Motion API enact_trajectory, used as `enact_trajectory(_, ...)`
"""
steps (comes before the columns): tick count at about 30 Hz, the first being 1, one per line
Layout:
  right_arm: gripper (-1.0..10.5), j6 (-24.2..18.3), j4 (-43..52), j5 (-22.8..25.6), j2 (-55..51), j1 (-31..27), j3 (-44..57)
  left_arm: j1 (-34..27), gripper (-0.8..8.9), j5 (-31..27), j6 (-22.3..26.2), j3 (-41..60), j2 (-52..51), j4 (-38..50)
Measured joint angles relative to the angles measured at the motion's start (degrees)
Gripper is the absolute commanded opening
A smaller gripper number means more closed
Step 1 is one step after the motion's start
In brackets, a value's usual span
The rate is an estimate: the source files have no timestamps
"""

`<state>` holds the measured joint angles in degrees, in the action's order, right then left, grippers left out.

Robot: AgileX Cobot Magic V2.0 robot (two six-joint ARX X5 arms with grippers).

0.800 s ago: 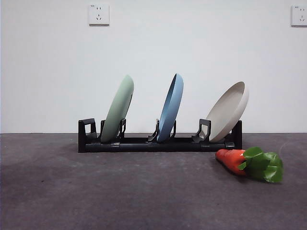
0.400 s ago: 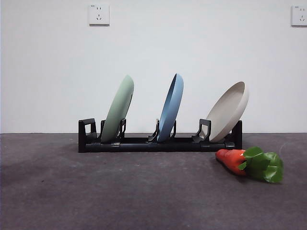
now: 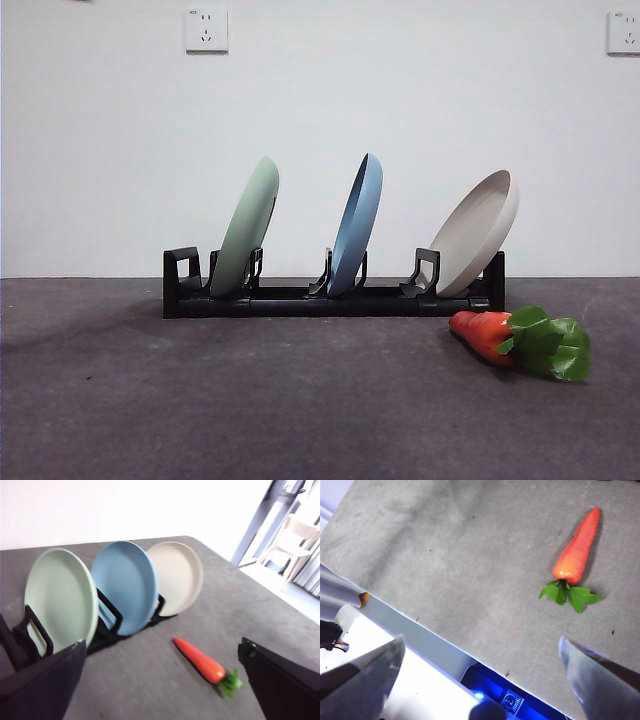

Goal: Take the green plate from the plate rack,put the plate on the table,take the carrot from the table,put the carrot in the plate

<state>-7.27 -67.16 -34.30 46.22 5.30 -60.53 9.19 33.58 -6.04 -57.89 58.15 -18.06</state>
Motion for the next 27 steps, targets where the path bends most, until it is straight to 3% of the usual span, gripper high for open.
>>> enact_trajectory(15,5.7,0.04,-0.02,0.00,0.00,0.00,0.00,8.02,5.71,-12.20,4.98,-13.84,36.13,14.97)
enact_trajectory(25,5.7,0.17,-0.96,0.02,0.00,0.00,0.00,9.38,5.59,-18.56,6.62,-14.10,44.11,20.83)
enact_trajectory(27,5.7,0.17,-0.96,0.00,0.00,0.00,0.00,9.55,4.59,-18.97,7.43,-14.10,44.39,20.79)
